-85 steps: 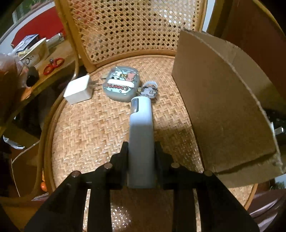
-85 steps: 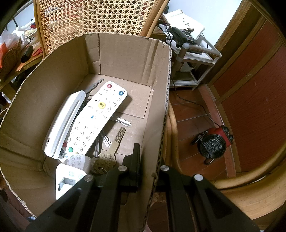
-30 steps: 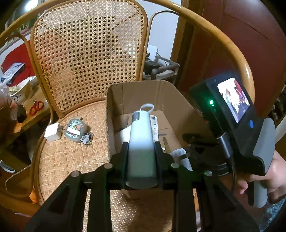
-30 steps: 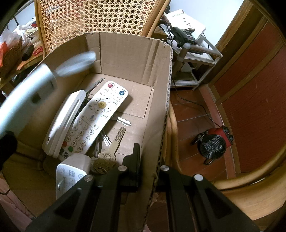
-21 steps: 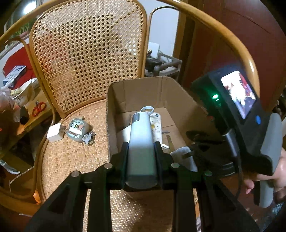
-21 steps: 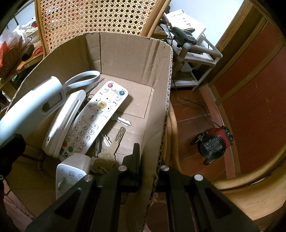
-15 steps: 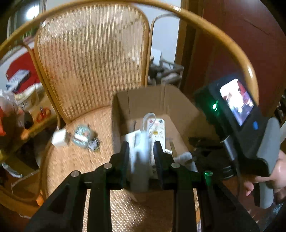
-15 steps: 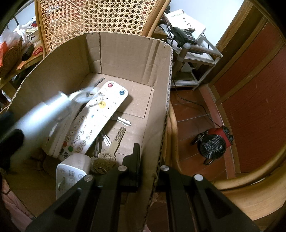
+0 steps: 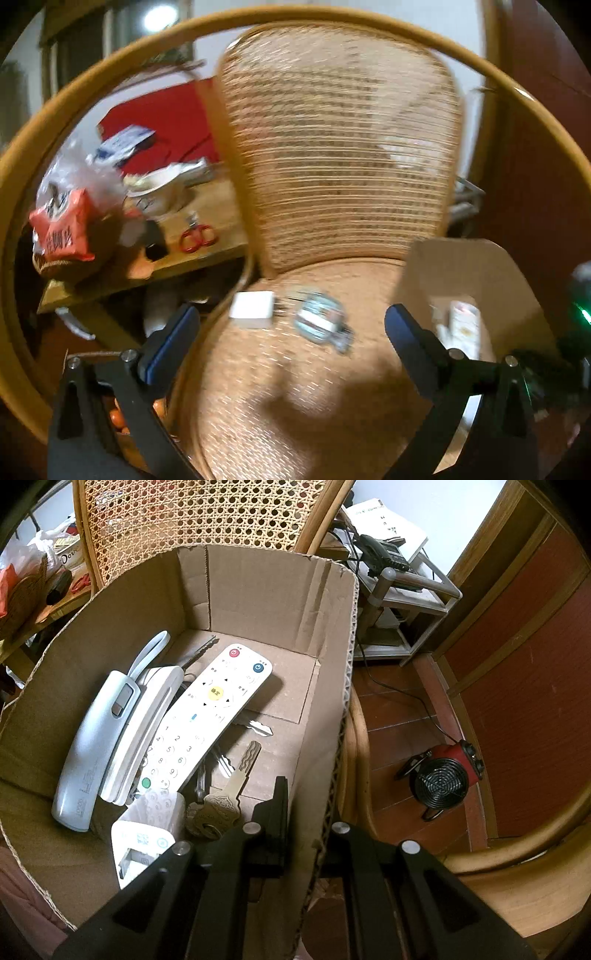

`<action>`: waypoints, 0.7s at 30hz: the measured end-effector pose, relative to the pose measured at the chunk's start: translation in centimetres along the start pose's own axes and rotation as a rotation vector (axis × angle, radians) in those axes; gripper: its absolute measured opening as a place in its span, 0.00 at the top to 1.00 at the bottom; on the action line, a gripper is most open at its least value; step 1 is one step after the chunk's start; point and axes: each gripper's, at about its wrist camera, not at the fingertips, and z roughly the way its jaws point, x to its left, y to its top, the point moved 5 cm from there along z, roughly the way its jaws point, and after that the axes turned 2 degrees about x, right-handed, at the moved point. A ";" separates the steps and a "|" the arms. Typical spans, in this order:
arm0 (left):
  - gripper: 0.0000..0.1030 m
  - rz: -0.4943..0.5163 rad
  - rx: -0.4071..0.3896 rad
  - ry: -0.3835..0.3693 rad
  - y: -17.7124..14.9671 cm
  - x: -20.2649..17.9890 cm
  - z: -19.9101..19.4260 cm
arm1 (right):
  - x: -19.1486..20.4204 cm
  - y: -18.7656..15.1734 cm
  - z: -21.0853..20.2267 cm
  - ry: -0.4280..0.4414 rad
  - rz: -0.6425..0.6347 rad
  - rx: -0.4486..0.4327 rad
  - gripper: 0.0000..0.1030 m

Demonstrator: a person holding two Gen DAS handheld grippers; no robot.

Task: Organize rigid objects
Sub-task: 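Carry the power bank into the box and release it, then grasp the small white charger with the left gripper and lift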

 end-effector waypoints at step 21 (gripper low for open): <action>0.03 -0.039 0.136 0.079 -0.7 4.7 13.3 | 0.3 -0.1 -0.1 0.007 0.005 0.001 0.91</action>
